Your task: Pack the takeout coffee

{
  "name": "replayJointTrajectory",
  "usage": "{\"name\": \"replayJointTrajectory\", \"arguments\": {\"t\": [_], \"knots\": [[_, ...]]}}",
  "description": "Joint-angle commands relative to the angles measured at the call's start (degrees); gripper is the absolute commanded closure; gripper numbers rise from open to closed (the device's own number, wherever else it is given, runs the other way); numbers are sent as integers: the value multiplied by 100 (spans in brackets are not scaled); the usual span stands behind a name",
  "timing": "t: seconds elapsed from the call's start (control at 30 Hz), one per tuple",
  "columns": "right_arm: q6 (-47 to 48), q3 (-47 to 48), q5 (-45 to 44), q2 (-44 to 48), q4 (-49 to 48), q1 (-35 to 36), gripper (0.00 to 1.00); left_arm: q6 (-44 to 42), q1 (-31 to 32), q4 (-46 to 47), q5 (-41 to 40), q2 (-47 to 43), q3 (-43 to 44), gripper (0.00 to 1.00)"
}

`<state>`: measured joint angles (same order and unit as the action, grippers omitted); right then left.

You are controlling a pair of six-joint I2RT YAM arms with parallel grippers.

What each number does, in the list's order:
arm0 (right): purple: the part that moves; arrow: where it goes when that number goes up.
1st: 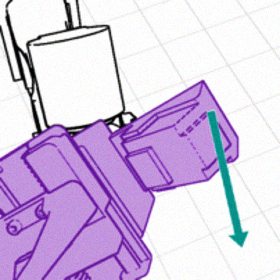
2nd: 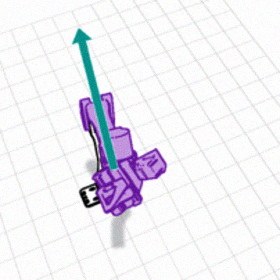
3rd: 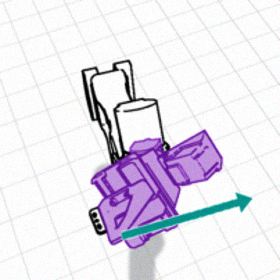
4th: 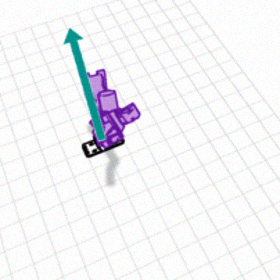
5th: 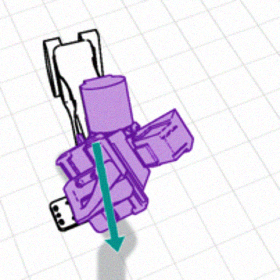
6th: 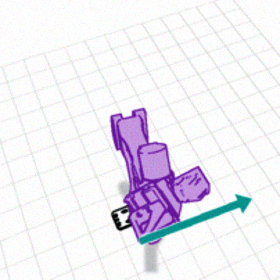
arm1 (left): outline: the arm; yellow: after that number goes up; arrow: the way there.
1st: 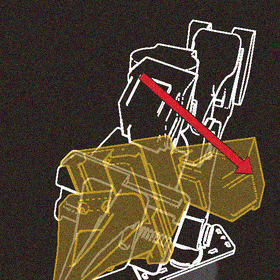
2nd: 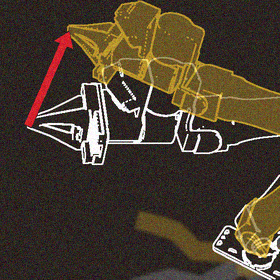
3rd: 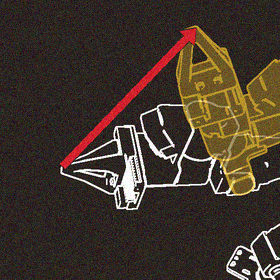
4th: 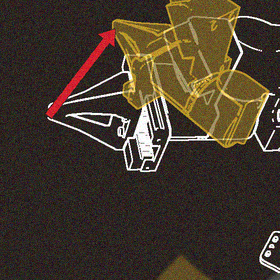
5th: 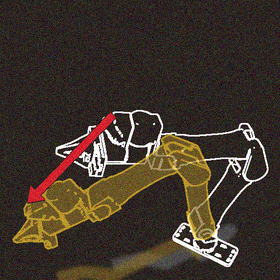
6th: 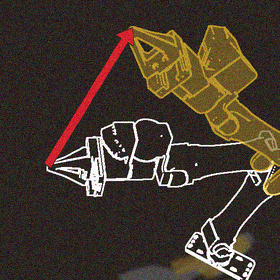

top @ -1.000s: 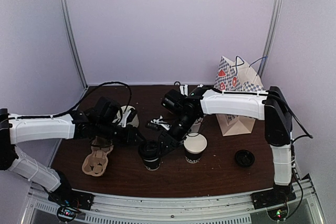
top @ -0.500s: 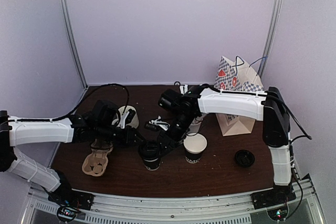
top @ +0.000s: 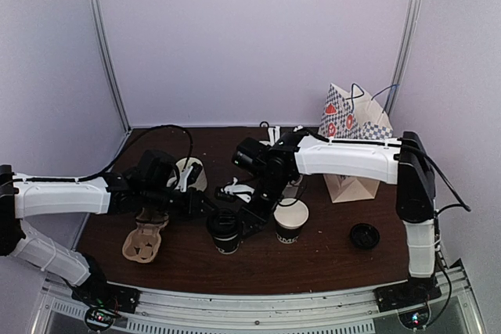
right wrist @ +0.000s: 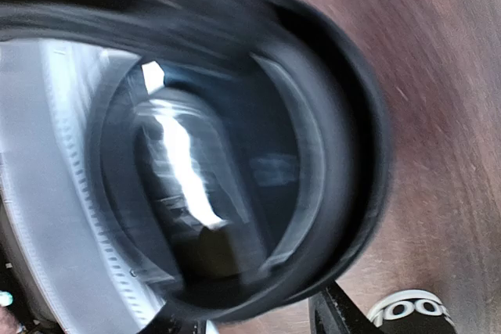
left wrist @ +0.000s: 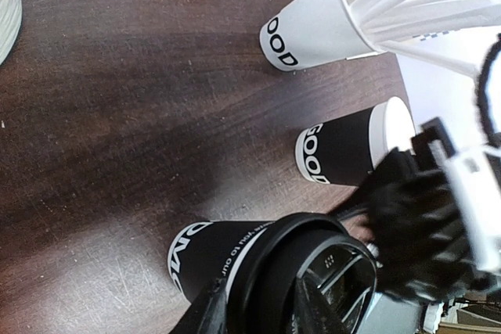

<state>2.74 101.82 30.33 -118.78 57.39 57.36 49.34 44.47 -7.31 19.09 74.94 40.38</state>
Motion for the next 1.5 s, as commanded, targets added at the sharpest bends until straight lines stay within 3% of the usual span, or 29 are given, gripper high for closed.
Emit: {"name": "replayJointTrajectory", "arguments": {"t": [0.0, 0.13, 0.4, 0.53, 0.7, 0.9, 1.23, 1.47], "knots": [[196, -209, -171, -66, -23, -37, 52, 6, 76, -899, -263, 215, -323, 68], [478, -36, -138, 159, 142, -41, 53, 31, 79, -887, -307, 226, -291, 69], [1506, -96, 481, 1039, 377, -28, 75, -4, 80, -880, -286, 247, -308, 69], [2242, -175, 530, 1236, 355, 49, 81, -49, 79, -898, -275, 302, -253, 69], [3423, -666, -937, 1625, -241, 613, 84, -92, 74, -910, -251, 350, -241, 69], [3825, -600, -1805, 1316, -531, 957, 83, -92, 76, -853, -240, 413, -244, 69], [3830, -836, -2587, 1111, -1190, 1213, 84, -91, 75, -794, -162, 484, -241, 69], [3870, -817, -2672, 1005, -1266, 1312, 87, -93, 71, -751, -143, 535, -250, 69]]}}
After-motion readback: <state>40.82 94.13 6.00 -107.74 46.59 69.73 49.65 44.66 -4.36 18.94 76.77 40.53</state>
